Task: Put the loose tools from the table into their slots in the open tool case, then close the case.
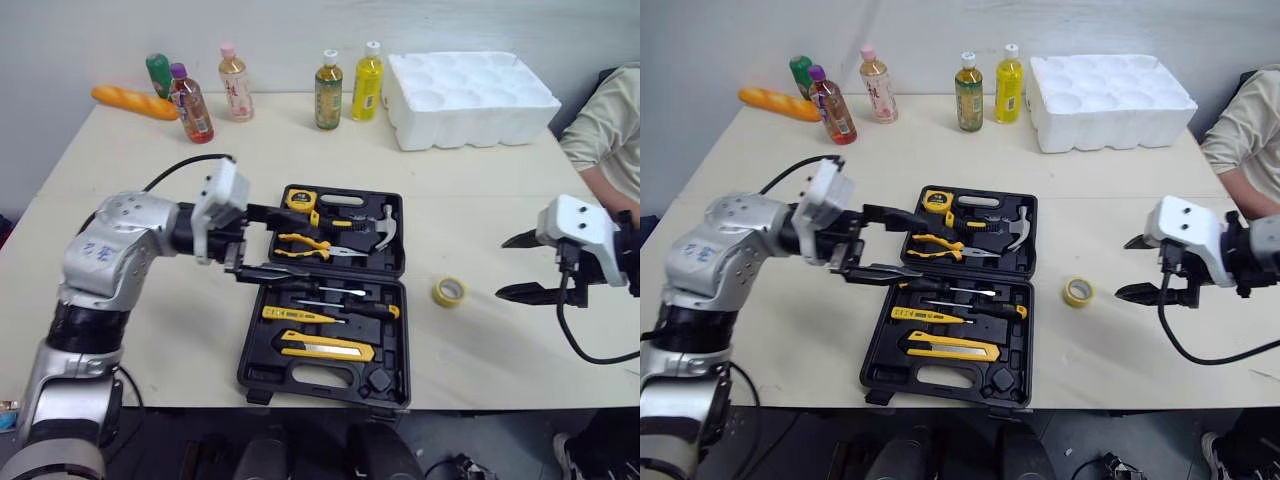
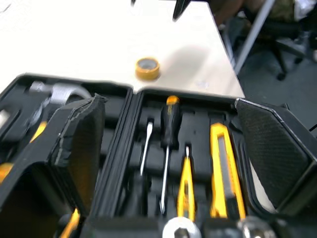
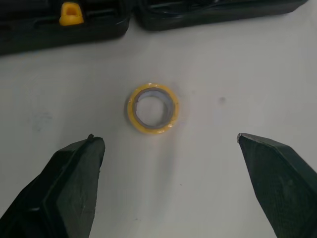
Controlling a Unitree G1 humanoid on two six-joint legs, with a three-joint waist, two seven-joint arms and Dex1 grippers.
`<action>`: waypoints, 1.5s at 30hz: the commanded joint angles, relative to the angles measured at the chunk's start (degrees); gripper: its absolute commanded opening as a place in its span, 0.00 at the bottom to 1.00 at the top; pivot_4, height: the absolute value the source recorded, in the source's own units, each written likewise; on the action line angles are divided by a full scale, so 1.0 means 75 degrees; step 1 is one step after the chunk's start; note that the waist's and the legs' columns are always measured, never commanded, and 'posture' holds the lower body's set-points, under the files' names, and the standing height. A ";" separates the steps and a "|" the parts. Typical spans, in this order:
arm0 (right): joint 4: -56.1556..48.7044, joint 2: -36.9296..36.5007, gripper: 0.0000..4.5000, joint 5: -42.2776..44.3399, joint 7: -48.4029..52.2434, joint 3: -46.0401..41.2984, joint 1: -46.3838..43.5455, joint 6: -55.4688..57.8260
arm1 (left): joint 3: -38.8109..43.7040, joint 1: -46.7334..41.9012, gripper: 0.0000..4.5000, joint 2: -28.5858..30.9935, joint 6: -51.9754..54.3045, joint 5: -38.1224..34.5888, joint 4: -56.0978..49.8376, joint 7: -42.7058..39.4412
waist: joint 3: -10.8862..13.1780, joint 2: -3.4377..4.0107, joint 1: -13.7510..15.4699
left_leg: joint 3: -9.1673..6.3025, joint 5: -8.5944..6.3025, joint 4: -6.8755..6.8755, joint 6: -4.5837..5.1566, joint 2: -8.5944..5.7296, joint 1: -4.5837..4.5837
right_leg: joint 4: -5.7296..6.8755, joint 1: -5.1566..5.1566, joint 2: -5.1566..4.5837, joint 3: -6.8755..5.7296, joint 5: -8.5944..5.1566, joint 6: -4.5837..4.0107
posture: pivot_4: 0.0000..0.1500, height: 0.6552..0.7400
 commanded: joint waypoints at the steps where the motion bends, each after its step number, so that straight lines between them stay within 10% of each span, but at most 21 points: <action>1: 0.0285 0.0137 1.00 -0.0790 0.0725 0.0786 -0.0709 -0.0647 | -0.0145 -0.0171 0.98 -0.0193 -0.0161 -0.0081 -0.0511 -0.0086 | 0.0000 0.0001 -0.0014 | -0.0001 0.0000 0.0000 0.0000 0.0000 0.0000 | 0.0001 -0.0001 0.0000 0.0001 0.0000 0.0001 | 1.00 1.00; 21: 0.0931 0.1517 1.00 -0.2562 0.1028 0.2344 -0.1323 -0.1162 | -0.0172 0.0298 0.98 -0.0765 -0.0096 -0.0135 -0.1083 0.0610 | 0.0001 0.0001 0.0004 | -0.0006 0.0005 0.0026 -0.0010 0.0001 0.0001 | 0.0007 -0.0001 -0.0003 -0.0001 0.0000 0.0001 | 1.00 1.00; 25: 0.1204 0.1758 0.73 -0.2817 0.0666 0.2395 -0.1260 -0.1418 | -0.0189 0.0252 1.00 -0.0763 -0.0086 -0.0125 -0.1096 0.0595 | 0.0001 0.0001 -0.0005 | -0.0006 0.0005 0.0027 -0.0011 0.0000 0.0001 | 0.0009 0.0000 -0.0004 -0.0001 0.0000 0.0001 | 1.00 1.00; 31: 0.1249 0.1697 0.04 -0.3019 0.0413 0.2213 -0.1112 -0.1902 | -0.0248 0.0206 1.00 -0.0785 -0.0113 -0.0092 -0.1035 0.0544 | 0.0001 0.0001 0.0006 | -0.0007 0.0006 0.0029 -0.0012 0.0000 0.0002 | 0.0010 0.0002 -0.0004 -0.0002 0.0000 0.0001 | 1.00 1.00; 45: -0.4015 0.1681 0.01 0.0558 0.0494 0.0641 0.0422 0.1046 | -0.0773 0.1680 1.00 0.0259 -0.0429 0.0123 -0.1736 -0.0692 | 0.0003 0.0005 -0.0008 | -0.0031 0.0000 0.0025 -0.0022 0.0011 0.0010 | 0.0009 0.0010 0.0007 -0.0005 0.0000 0.0000 | 1.00 1.00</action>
